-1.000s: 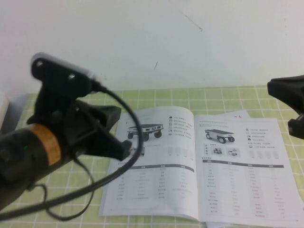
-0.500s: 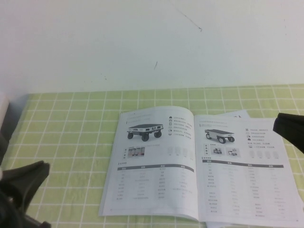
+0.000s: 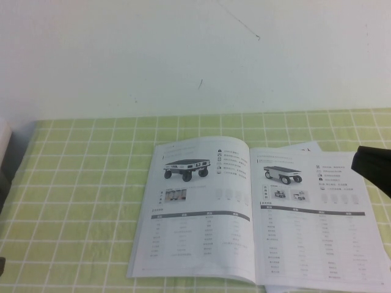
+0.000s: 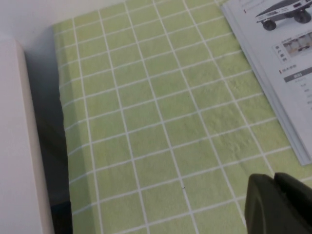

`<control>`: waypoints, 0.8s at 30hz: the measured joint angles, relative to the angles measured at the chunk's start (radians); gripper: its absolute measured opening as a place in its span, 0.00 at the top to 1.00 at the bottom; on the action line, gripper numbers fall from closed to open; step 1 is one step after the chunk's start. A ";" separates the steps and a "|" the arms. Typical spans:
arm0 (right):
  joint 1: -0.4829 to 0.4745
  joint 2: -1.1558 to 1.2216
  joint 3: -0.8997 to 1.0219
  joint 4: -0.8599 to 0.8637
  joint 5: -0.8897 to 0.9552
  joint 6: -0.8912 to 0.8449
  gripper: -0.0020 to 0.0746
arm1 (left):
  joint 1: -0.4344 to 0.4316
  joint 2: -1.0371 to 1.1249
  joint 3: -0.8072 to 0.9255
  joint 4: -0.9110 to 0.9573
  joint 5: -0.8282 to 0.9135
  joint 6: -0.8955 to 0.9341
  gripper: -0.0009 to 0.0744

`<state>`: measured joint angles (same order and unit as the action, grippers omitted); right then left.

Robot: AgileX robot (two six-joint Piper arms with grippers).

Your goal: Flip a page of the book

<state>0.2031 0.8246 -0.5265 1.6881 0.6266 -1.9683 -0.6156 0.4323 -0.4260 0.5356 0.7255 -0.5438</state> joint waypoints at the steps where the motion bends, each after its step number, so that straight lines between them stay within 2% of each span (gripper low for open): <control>1: 0.000 0.000 0.000 0.000 0.000 0.000 0.98 | 0.000 0.000 0.000 0.000 0.010 0.000 0.99; 15: 0.000 0.000 0.002 0.000 -0.012 -0.004 0.98 | 0.000 0.000 0.000 0.000 0.027 0.003 0.99; 21: 0.000 0.000 0.002 0.006 -0.256 -0.021 0.98 | 0.000 0.000 0.000 0.000 0.027 0.003 0.99; 24: 0.000 0.000 0.006 0.017 -0.349 -0.130 0.98 | 0.000 0.000 0.000 0.000 0.027 0.003 0.99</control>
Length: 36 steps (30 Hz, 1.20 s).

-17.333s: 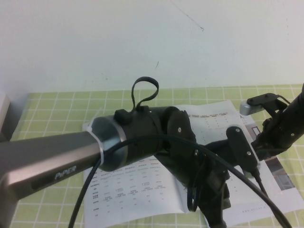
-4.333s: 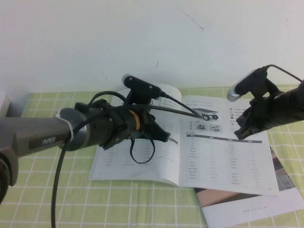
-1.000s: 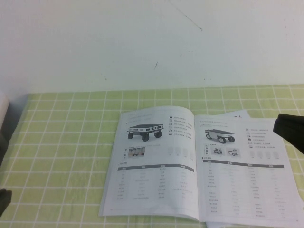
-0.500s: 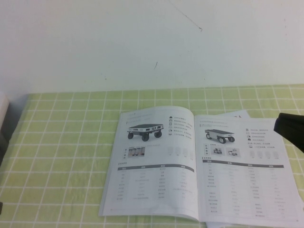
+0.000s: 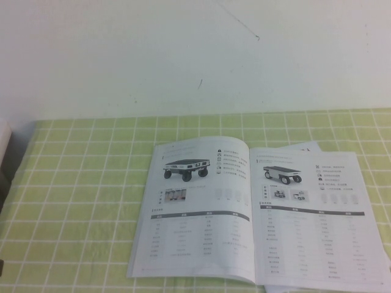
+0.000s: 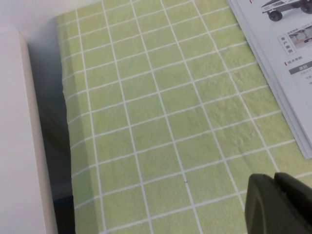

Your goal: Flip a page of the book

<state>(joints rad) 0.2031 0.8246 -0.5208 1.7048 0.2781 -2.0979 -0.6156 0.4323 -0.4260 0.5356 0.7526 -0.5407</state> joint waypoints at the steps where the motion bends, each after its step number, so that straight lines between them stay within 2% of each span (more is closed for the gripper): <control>1: 0.000 0.000 0.002 0.001 -0.009 -0.044 0.98 | 0.000 0.000 0.000 -0.002 0.000 0.000 0.99; 3: 0.000 -0.005 0.009 0.003 -0.016 -0.118 0.98 | 0.000 0.000 0.000 -0.002 0.000 0.000 0.99; 12: 0.000 -0.092 0.013 0.009 -0.059 -0.207 0.98 | 0.000 0.000 0.000 -0.003 0.000 0.000 0.99; 17: 0.000 -0.156 0.078 0.013 -0.098 -0.191 0.98 | 0.000 0.000 0.000 -0.003 0.000 0.000 0.99; 19: 0.000 -0.203 0.117 -0.013 -0.167 -0.121 0.98 | 0.000 0.000 0.000 -0.003 0.000 0.000 0.99; 22: -0.010 -0.297 0.187 -0.335 -0.253 0.245 0.98 | 0.000 0.000 0.000 -0.003 0.000 -0.002 0.99; 26: -0.077 -0.448 0.310 -1.003 -0.210 1.044 0.98 | 0.000 0.000 0.000 -0.003 0.000 -0.002 0.99; 28: -0.132 -0.527 0.357 -1.263 -0.122 1.357 0.98 | 0.000 0.000 0.000 -0.003 0.000 -0.002 0.99; 30: -0.195 -0.602 0.391 -1.441 0.005 1.539 0.98 | 0.000 0.000 0.000 -0.003 0.000 -0.002 0.99; 32: -0.246 -0.665 0.412 -1.551 0.102 1.634 0.98 | 0.000 0.000 0.000 -0.003 0.000 -0.002 0.99; 36: -0.312 -0.778 0.469 -1.650 0.152 1.740 0.98 | 0.000 0.000 0.000 -0.003 0.000 0.000 0.99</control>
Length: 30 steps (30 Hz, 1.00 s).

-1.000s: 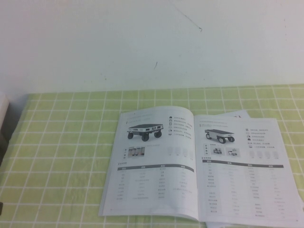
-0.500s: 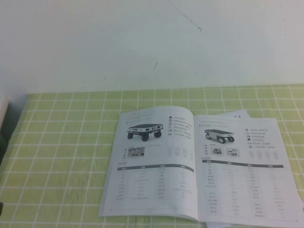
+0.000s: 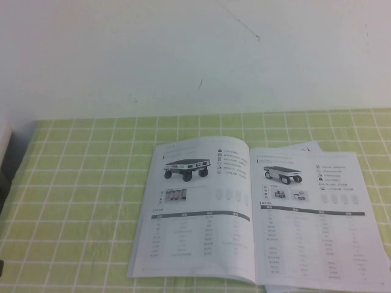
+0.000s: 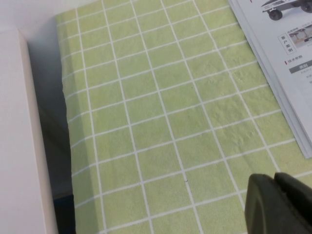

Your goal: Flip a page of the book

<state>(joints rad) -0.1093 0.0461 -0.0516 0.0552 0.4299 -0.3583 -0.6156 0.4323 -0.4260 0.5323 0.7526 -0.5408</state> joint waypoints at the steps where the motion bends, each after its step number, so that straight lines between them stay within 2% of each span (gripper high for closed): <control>1: -0.007 -0.021 0.019 -0.014 0.002 0.024 0.98 | 0.000 0.000 0.000 0.000 0.000 0.000 0.99; 8: -0.042 -0.058 0.065 -0.079 -0.044 0.149 0.98 | 0.000 0.000 0.000 -0.002 0.004 0.000 0.99; 30: -0.047 -0.058 0.068 -0.085 -0.056 0.169 0.98 | 0.000 0.000 0.000 -0.002 0.004 0.005 0.99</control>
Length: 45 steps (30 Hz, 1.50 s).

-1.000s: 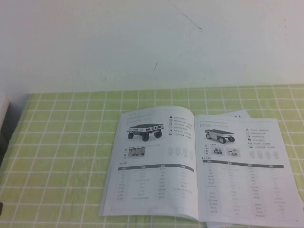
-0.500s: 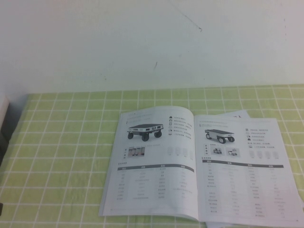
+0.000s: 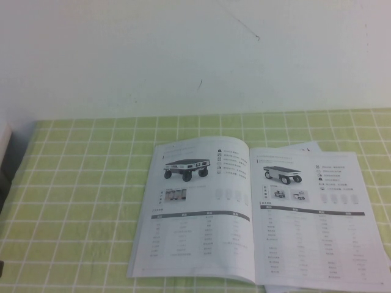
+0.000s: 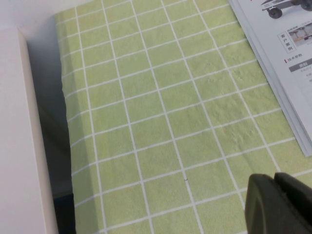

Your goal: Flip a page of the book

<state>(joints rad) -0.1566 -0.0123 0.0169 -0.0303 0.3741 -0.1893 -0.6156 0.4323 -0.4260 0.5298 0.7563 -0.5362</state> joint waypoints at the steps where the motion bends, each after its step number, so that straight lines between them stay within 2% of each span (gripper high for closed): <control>1: 0.000 0.000 0.000 0.000 0.000 0.000 0.98 | 0.000 0.000 0.000 0.000 0.000 0.000 0.99; 8: 0.000 0.000 0.000 -0.002 -0.001 0.000 0.98 | 0.011 -0.029 0.068 -0.009 -0.052 -0.019 0.99; 13: 0.000 0.000 0.000 -0.002 -0.001 0.000 0.98 | 0.115 -0.131 0.201 -0.104 -0.249 -0.034 0.99; 19: 0.000 0.000 0.000 -0.002 -0.001 0.000 0.98 | 0.348 -0.295 0.409 -0.235 -0.487 -0.036 0.99; 24: 0.000 0.000 0.000 -0.002 -0.001 0.000 0.98 | 0.594 -0.425 0.449 -0.408 -0.536 -0.025 0.99; 27: 0.000 0.000 0.000 -0.002 -0.001 0.000 0.98 | 0.685 -0.440 0.449 -0.474 -0.538 0.097 0.99; 30: 0.000 0.000 0.000 -0.002 -0.002 0.000 0.98 | 0.710 -0.443 0.449 -0.497 -0.512 0.269 0.99; 33: 0.000 0.000 0.000 -0.002 -0.002 0.000 0.98 | 0.700 -0.443 0.449 -0.521 -0.457 0.362 0.99; 45: 0.000 0.000 0.000 -0.002 -0.002 0.000 0.98 | 0.668 -0.443 0.449 -0.625 -0.450 0.405 0.99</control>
<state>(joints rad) -0.1566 -0.0123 0.0169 -0.0320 0.3718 -0.1893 0.0527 -0.0102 0.0230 -0.0949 0.3061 -0.1313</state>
